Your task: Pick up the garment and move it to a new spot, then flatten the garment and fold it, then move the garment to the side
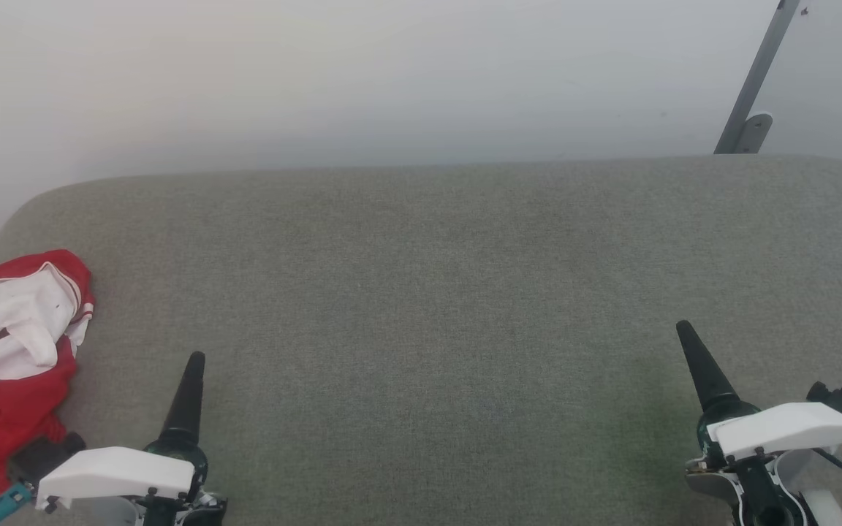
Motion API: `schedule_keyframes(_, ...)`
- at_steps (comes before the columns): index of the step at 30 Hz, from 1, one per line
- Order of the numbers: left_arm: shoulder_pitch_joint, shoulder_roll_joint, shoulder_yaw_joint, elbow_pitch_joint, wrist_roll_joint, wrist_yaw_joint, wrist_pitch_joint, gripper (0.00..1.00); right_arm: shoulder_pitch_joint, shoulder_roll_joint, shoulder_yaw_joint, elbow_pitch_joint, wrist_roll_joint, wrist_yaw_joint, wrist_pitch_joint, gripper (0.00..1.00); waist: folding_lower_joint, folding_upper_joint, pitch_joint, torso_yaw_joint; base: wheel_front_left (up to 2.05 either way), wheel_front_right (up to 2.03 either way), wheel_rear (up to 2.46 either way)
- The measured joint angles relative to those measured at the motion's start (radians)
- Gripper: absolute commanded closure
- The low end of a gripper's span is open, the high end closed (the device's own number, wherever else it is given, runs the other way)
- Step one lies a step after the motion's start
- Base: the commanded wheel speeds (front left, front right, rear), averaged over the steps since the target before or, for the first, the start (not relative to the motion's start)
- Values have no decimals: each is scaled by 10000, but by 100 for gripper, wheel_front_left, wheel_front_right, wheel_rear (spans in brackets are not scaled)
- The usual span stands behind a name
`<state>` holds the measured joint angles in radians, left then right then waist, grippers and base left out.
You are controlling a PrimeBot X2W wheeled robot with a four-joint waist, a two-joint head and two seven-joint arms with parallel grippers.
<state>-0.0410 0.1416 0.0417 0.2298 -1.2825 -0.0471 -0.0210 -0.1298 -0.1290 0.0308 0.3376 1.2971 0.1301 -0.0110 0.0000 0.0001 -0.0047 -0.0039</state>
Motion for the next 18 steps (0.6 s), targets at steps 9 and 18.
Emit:
schedule_keyframes(9,-4,493,-274,104,1440,209,-353,0,-212,-194,21,253,-1340,2,-142,0,0,0,-31,-19,0,0,0)
schedule_keyframes(18,-65,857,-445,263,3070,337,-694,0,-354,-336,-6,370,-2746,2,-215,0,0,0,-59,-27,0,0,0)
